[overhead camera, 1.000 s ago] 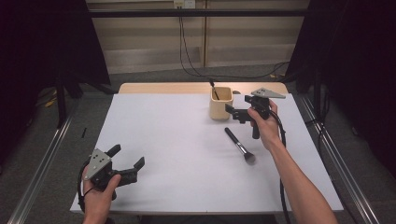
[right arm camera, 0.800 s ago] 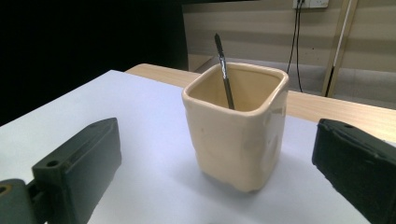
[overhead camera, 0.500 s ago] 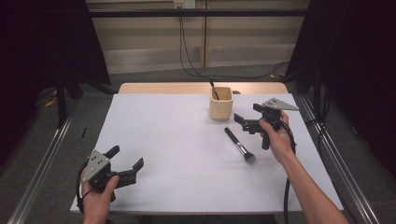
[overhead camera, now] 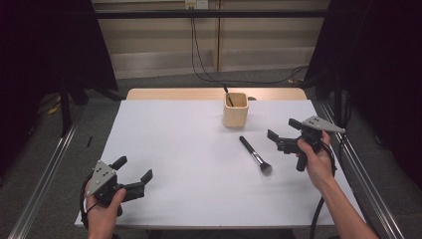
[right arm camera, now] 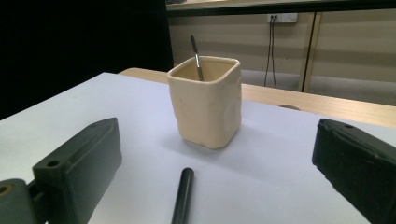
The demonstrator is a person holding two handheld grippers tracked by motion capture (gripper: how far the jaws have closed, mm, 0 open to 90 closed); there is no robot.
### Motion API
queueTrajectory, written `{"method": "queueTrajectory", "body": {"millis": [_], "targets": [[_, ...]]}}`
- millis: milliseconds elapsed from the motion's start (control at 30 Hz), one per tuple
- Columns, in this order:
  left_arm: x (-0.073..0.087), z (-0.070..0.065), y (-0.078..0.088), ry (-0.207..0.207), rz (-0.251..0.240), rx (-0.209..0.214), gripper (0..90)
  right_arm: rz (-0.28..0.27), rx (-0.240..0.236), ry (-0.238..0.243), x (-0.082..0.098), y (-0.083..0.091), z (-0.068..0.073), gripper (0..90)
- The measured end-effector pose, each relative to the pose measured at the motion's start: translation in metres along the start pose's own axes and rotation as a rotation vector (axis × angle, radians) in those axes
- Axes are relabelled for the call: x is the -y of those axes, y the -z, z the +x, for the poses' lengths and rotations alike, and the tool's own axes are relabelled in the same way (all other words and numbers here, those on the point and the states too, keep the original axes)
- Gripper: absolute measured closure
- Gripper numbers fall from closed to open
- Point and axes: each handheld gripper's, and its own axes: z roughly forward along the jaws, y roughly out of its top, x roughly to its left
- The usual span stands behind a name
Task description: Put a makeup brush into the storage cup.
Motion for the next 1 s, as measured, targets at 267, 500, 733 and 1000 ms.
{"method": "queueTrajectory", "body": {"millis": [267, 500, 733, 1000], "targets": [[0.000, 0.000, 0.002, 0.005, -0.010, 0.003, 2.4, -0.010, 0.025, 0.000, 0.012, 0.030, -0.004, 0.4], [0.000, -0.001, 0.004, 0.004, -0.004, 0.001, 2.4, -0.011, 0.049, 0.008, 0.031, 0.053, 0.004, 0.4], [0.001, 0.000, 0.008, 0.010, -0.011, -0.002, 2.4, -0.034, 0.085, 0.007, 0.039, 0.072, 0.007, 0.4], [0.001, 0.001, 0.006, 0.012, -0.011, -0.001, 2.4, -0.032, 0.094, -0.004, 0.048, 0.086, 0.018, 0.0]]}}
